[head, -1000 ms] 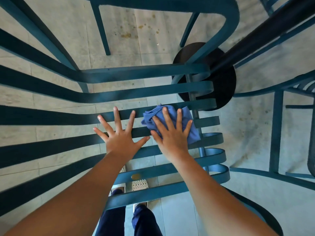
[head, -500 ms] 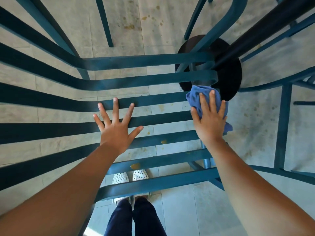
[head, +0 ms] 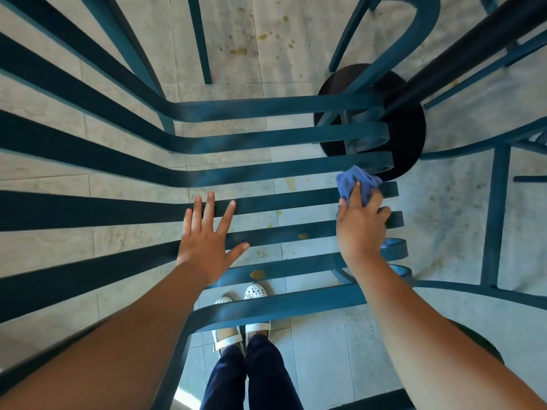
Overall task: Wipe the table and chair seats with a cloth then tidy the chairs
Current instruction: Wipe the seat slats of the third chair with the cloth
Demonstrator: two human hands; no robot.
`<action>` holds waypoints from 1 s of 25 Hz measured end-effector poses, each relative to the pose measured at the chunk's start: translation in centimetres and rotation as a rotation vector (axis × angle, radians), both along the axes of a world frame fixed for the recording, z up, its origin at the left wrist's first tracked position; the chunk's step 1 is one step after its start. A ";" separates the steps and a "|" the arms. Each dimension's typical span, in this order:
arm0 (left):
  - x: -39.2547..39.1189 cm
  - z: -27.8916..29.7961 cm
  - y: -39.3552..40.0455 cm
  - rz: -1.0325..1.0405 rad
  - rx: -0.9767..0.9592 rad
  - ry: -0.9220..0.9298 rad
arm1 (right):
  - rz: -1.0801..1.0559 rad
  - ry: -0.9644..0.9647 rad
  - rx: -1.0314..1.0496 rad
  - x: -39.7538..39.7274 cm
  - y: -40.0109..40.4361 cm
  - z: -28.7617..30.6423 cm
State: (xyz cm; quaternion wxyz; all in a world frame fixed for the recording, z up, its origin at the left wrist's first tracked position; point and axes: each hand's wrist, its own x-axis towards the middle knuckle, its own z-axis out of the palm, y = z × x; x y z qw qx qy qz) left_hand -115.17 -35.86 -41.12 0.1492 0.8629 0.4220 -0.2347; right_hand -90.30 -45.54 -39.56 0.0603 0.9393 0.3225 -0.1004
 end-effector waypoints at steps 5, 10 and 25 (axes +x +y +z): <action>-0.9 0.8 -1.1 -0.049 0.052 0.077 | 0.057 0.074 -0.004 -2.7 -1.4 1.5; -1.0 1.1 -1.7 -0.024 0.048 0.069 | 0.121 0.136 -0.104 -2.8 -1.5 2.4; -1.8 2.4 -1.9 -0.107 0.134 0.134 | 0.805 0.109 0.012 -12.6 0.6 -0.4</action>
